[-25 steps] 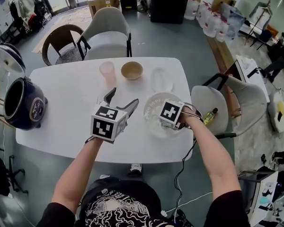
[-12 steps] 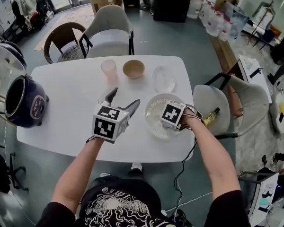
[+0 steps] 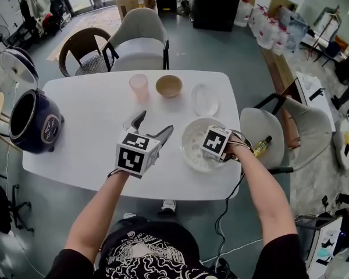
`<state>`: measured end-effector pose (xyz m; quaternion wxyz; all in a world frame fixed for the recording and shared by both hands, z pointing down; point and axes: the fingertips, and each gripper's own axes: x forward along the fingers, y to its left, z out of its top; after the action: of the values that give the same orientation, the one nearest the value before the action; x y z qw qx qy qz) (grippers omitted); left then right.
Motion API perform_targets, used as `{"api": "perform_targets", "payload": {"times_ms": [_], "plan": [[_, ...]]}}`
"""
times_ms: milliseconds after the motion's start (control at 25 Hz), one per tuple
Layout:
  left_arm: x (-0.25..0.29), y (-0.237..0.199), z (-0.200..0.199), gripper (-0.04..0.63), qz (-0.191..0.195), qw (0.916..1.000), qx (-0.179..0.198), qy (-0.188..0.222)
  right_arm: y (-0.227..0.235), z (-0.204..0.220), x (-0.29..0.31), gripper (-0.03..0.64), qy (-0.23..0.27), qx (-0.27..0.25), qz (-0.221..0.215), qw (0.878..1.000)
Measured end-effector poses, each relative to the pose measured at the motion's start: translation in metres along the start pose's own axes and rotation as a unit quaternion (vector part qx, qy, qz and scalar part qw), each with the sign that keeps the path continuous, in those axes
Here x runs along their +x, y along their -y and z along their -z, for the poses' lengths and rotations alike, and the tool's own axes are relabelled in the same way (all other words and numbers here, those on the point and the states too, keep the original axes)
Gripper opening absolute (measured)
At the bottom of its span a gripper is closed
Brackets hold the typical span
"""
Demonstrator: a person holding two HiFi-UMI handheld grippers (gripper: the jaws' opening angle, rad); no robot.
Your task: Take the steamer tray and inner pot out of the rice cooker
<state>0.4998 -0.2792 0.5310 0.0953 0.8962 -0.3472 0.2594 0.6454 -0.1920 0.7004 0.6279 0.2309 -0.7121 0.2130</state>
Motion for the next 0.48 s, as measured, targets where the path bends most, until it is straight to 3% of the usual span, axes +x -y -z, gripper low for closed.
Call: {"api": "perform_targets", "payload": {"times_ms": [120, 280, 400, 480], "plan": [[-0.005, -0.003, 0.003, 0.383, -0.003, 1.0000, -0.002, -0.001, -0.002, -0.005, -0.002, 0.327, 0.010, -0.001, -0.004, 1.000], [-0.013, -0.011, 0.000, 0.383, -0.010, 0.9999, -0.007, 0.002, 0.010, -0.002, -0.033, 0.325, -0.005, 0.009, 0.038, 0.999], [-0.024, -0.027, -0.006, 0.383, -0.020, 0.9997, -0.011, 0.012, -0.002, -0.048, -0.055, 0.324, 0.088, 0.008, 0.012, 0.996], [-0.034, -0.039, -0.013, 0.383, -0.028, 0.9991, -0.019, 0.024, 0.001, -0.069, -0.078, 0.322, 0.120, 0.008, 0.031, 0.992]]}}
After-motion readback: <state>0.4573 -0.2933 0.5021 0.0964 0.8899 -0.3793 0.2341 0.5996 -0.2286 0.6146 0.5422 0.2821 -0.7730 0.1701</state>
